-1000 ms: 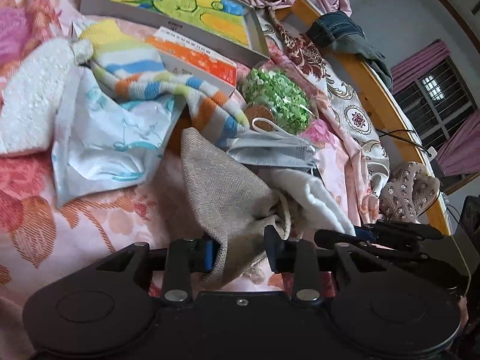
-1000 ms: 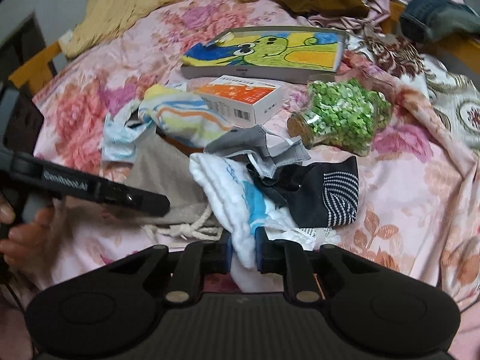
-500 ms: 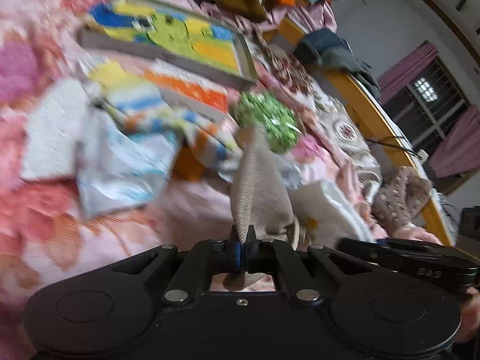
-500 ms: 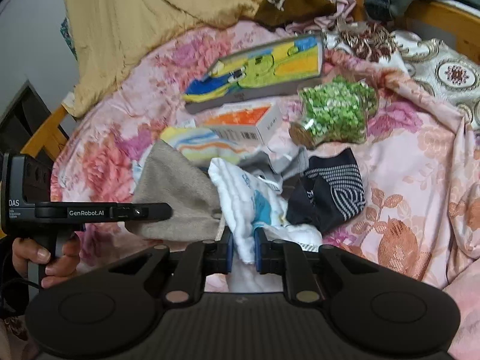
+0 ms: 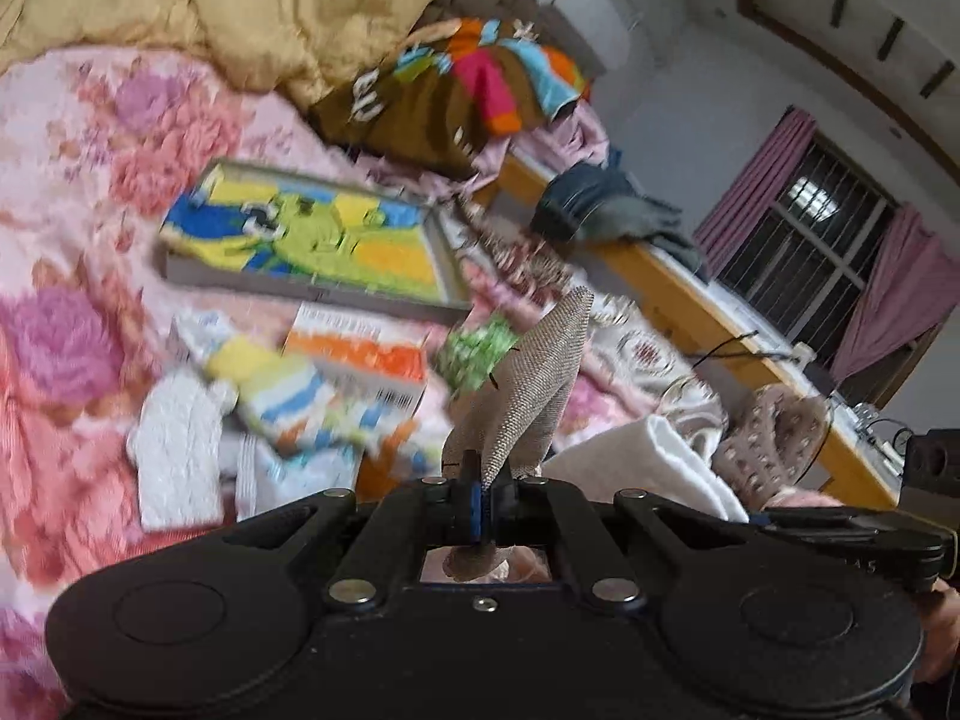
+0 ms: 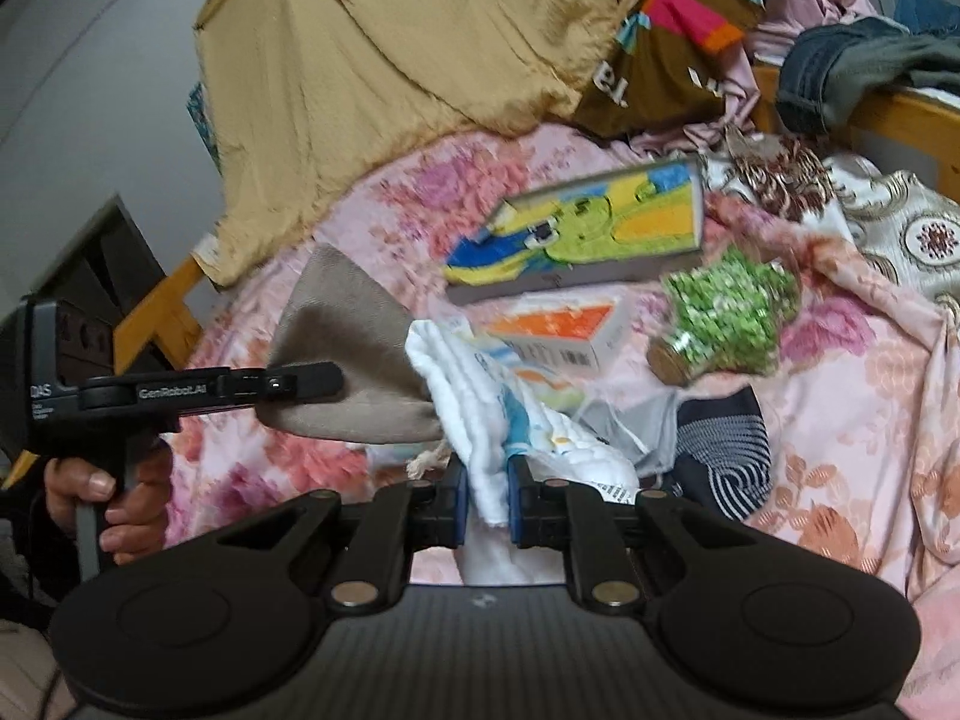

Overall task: Organize soft objects
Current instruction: 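Lift and carry the pouch and cloth with both tools over the painting tray, then open both tools to drop the pouch and cloth onto the painting tray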

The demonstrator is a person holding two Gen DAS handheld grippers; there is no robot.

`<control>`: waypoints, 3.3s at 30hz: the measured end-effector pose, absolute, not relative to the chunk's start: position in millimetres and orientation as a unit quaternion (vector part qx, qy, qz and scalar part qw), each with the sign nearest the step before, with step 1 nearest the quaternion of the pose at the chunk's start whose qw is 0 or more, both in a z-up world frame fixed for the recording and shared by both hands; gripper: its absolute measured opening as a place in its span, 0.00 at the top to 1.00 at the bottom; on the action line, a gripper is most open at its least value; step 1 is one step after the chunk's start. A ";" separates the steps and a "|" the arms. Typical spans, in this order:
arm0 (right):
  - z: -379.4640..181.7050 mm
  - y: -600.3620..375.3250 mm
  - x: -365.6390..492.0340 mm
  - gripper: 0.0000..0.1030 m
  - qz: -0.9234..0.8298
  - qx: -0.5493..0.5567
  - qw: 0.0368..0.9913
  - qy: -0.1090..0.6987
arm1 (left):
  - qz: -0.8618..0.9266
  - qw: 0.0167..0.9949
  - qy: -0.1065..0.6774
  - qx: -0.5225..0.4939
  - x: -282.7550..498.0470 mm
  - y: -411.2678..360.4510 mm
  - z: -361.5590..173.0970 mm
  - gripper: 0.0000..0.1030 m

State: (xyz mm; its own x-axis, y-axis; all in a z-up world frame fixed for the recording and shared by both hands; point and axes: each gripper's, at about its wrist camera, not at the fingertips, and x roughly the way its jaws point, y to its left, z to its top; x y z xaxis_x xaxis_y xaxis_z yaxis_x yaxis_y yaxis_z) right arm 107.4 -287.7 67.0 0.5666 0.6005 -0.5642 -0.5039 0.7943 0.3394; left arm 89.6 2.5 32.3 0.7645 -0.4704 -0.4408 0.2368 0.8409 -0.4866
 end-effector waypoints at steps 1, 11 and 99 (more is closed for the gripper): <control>70.8 -289.4 108.9 0.86 0.315 0.077 0.882 0.341 | -0.195 0.917 0.280 -0.207 90.8 1.2 36.5 0.99; 107.1 -289.0 157.6 0.86 0.327 0.086 0.888 0.313 | -0.200 0.926 0.239 -0.211 116.4 9.8 66.9 0.99; 87.3 -254.2 319.7 0.00 0.169 0.021 0.950 0.263 | 0.078 0.958 0.247 -0.126 293.7 -12.4 49.9 0.01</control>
